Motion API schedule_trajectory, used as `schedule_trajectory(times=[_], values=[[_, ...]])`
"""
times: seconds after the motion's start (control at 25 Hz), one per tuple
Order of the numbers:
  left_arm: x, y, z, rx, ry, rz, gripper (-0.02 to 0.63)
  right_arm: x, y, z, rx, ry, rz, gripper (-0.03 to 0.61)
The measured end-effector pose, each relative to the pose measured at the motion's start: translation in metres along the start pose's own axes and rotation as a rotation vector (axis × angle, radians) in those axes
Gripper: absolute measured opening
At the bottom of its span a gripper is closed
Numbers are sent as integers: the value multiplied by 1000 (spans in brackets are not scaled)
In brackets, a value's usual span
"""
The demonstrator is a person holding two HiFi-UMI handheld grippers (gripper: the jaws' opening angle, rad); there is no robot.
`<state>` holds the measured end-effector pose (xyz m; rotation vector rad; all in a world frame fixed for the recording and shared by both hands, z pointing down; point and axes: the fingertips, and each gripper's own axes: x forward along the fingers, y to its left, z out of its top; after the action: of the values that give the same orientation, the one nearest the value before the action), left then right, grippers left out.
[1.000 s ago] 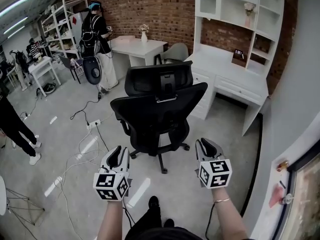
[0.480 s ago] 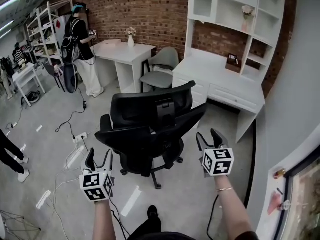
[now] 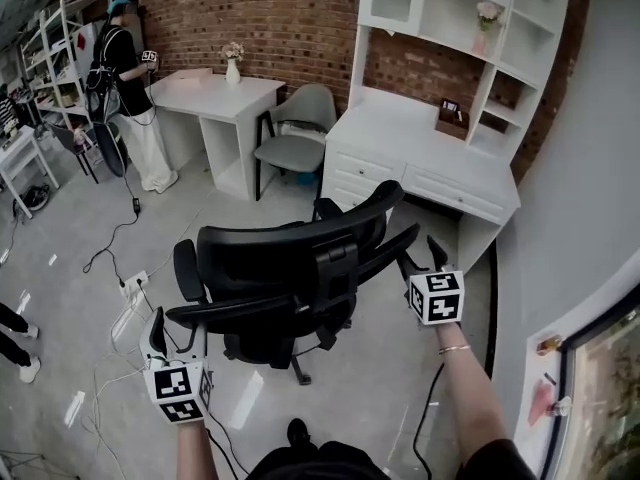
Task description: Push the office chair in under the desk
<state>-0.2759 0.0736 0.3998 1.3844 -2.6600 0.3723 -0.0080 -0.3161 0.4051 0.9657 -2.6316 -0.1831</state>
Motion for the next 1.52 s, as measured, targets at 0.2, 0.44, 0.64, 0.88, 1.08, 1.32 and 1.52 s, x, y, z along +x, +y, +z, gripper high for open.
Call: schedule_trajectory(times=[0.2, 0.44, 0.64, 0.88, 1.08, 1.32, 1.52], values=[[5, -3, -3, -9, 8, -11, 298, 15, -3, 6, -77, 6, 33, 272], [12, -7, -7, -16, 26, 10, 298, 29, 5, 6, -180, -2, 135, 272], [20, -14, -8, -34, 41, 25, 298, 28, 0, 7, -278, -4, 212, 270], [15, -8, -2, -32, 63, 27, 298, 27, 3, 12, -275, -54, 244, 270], [14, 2, -11, -52, 70, 31, 298, 18, 13, 8, -235, -64, 252, 269], [22, 27, -15, -38, 59, -33, 298, -5, 34, 9, -189, -73, 240, 265], [34, 53, -16, -12, 31, -114, 298, -25, 57, 9, -148, -64, 166, 265]])
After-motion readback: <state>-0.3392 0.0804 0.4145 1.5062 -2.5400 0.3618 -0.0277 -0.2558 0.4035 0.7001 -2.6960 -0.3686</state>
